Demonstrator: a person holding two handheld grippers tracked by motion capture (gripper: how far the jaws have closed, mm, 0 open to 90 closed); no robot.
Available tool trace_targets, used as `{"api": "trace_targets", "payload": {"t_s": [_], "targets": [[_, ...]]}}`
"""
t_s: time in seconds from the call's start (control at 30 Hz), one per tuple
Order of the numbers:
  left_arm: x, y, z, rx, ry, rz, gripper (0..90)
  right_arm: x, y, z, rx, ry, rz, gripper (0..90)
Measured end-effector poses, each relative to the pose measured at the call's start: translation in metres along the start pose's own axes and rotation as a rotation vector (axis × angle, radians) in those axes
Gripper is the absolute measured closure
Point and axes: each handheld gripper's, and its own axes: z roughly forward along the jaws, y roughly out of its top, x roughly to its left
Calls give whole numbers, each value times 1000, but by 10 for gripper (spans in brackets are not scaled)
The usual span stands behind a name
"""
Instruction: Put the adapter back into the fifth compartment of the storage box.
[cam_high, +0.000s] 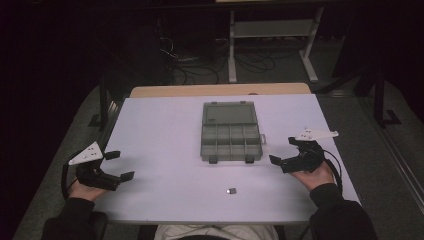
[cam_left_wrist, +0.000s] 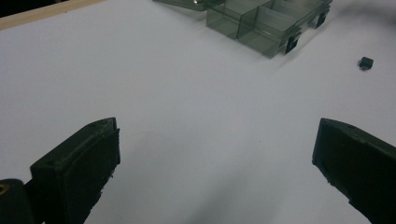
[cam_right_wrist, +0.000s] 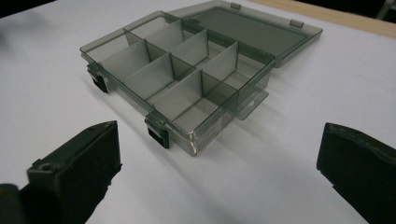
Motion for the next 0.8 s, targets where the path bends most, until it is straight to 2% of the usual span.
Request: {"api": "trace_targets", "payload": {"t_s": [0.1, 0.2, 0.5, 0.8], "targets": [[0, 0, 0, 1, -8, -2, 9, 0, -1, 1, 12, 25, 3, 0], [-1, 0, 0, 7, -25, -2, 9, 1, -2, 1, 13, 31, 3, 0], [-2, 1, 1, 22, -15, 6, 9, 0, -3, 1, 10, 23, 0, 0], [-7, 5, 4, 57, -25, 31, 8, 0, -4, 2, 19, 34, 4, 0]]}}
